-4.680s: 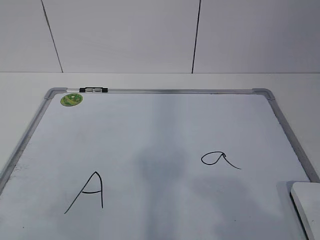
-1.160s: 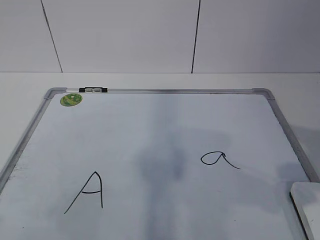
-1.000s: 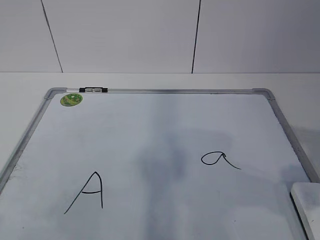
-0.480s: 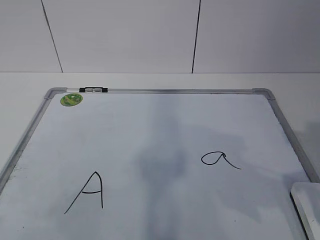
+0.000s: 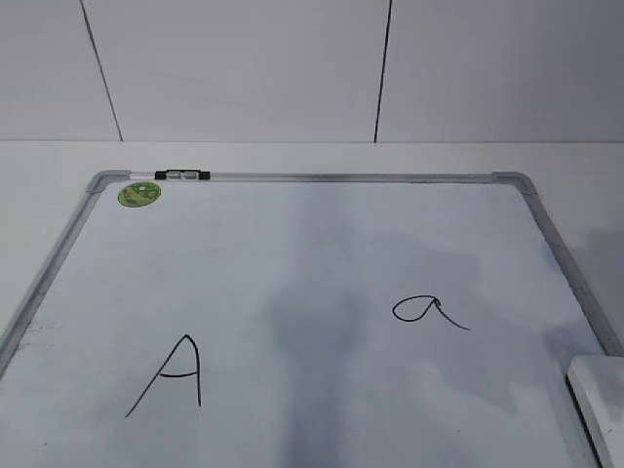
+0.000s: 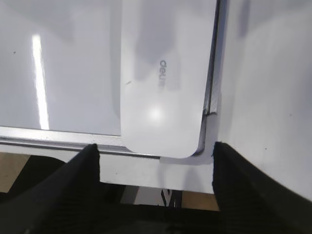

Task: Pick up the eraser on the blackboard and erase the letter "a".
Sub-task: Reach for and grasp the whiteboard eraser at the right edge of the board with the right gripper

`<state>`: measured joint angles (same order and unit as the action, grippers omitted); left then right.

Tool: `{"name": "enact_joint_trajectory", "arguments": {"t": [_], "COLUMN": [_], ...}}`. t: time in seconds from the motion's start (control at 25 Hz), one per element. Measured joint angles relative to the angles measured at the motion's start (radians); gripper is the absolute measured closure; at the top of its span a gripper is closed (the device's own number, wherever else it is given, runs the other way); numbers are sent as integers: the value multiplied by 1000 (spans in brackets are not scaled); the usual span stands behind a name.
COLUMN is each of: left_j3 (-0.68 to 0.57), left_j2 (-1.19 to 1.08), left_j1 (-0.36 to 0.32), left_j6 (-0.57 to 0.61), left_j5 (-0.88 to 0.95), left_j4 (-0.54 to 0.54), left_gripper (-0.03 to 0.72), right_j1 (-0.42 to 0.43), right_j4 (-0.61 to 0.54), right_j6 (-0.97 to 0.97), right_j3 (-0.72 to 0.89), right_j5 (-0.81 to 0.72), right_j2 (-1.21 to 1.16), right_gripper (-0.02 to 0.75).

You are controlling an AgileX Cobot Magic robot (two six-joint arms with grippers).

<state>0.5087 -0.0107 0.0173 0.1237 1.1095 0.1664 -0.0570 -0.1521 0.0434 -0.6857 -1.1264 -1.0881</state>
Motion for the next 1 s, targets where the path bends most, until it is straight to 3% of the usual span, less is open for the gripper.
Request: {"name": "enact_joint_trajectory", "arguments": {"t": [1.0], "left_j3": [0], "left_j2": [0], "left_j1": [0], "left_j6": [0], "left_j5": [0], "left_j4": [14], "left_gripper": [453], "right_j1": [0], "right_j4": [-2], "right_j6": [14], "right_j3": [0], "right_j5": [111], "right_j2": [-96], "right_gripper": [165]}}
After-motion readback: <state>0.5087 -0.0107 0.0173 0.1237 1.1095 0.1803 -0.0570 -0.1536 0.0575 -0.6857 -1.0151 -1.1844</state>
